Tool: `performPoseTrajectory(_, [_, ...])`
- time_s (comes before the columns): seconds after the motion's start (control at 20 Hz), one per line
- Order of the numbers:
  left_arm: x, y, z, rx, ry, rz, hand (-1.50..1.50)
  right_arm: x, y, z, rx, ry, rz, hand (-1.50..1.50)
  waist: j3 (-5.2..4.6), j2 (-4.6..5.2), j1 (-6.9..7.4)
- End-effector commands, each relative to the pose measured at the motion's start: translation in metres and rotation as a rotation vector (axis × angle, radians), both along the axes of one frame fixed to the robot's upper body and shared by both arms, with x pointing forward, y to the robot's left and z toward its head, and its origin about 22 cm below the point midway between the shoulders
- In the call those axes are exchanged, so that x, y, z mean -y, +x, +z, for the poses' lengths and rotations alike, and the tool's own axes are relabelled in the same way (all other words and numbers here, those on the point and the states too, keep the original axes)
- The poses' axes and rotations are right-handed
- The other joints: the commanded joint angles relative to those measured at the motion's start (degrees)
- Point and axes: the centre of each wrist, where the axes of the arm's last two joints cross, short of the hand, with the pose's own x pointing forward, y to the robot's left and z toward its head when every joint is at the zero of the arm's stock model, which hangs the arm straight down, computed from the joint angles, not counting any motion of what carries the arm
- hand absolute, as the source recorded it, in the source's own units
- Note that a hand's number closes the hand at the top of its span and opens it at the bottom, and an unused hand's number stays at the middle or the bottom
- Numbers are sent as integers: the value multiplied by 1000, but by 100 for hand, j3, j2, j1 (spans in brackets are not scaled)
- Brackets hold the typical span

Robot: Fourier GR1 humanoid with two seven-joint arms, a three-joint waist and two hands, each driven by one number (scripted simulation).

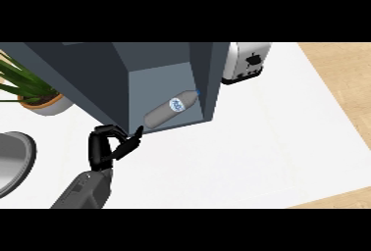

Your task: Pick up the bottled water, place it into the cabinet and close the cabinet

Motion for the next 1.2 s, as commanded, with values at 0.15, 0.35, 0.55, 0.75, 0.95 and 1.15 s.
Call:
performPoseTrajectory(0.15, [89, 68, 82, 204, -142, -263, 150, -2, -2, 1, 3, -24, 7, -150, -75, -18, 12])
performPoseTrajectory(0.35, [109, 61, 76, 189, -190, -302, 150, 3, -3, 6, 10, -37, -1, -150, -77, -47, 103])
performPoseTrajectory(0.55, [111, 54, 67, 179, -221, -347, 150, 2, -7, 7, 4, -61, 1, -150, -76, -71, 298])
performPoseTrajectory(0.75, [103, 57, 71, 156, -298, -405, 150, -8, -16, 10, -7, -75, 15, -150, -81, -117, 423])
performPoseTrajectory(0.95, [110, 46, 63, 169, -379, -467, 150, -3, -23, 12, -21, -94, 18, 150, -69, -140, 605])
performPoseTrajectory(1.15, [123, 32, 54, 148, -459, -578, 150, -12, -32, 17, -41, -107, 48, 150, -70, -136, 857])
